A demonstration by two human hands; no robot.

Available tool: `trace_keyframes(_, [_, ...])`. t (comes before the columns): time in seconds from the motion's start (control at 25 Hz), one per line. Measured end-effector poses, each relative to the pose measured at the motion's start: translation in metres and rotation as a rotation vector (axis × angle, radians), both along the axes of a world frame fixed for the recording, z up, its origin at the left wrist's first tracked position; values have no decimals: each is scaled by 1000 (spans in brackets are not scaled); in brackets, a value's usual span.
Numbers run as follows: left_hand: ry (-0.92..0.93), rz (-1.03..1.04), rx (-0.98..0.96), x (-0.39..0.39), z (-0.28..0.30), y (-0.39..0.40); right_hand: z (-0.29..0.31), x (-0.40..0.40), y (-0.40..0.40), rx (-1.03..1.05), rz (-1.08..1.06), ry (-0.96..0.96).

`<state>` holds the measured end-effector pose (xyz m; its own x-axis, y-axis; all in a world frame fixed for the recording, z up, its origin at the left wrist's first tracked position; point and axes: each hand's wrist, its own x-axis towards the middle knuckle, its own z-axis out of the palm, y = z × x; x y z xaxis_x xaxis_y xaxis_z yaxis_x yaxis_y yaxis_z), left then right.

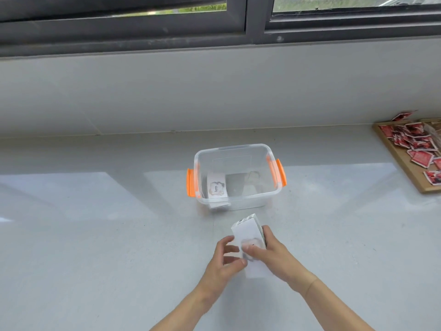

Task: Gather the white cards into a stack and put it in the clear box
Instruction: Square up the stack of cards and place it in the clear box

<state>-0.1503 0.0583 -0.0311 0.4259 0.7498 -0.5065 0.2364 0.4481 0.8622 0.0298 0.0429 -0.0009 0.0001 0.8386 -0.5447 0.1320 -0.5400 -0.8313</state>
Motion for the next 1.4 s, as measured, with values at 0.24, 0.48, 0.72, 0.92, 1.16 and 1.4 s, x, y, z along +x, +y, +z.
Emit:
trace_keyframes(0.24, [-81,12,-12,11,34,20,23,-5,7,-23,-114,168])
trace_keyframes(0.48, [-64,-18,68,20,76,59,58,8,35,77,-11,124])
trace_keyframes(0.72, [148,59,132,34,111,143,66,51,104,560,-205,-509])
trace_keyframes(0.92, [333,20,13,46,102,186,30,72,142,539,97,-888])
trace_keyframes(1.16, [379,-23,-155,69,77,198,-6,75,144,495,201,-810])
trace_keyframes(1.4, [450,-104,-265,100,50,207,-11,74,144,505,158,-757])
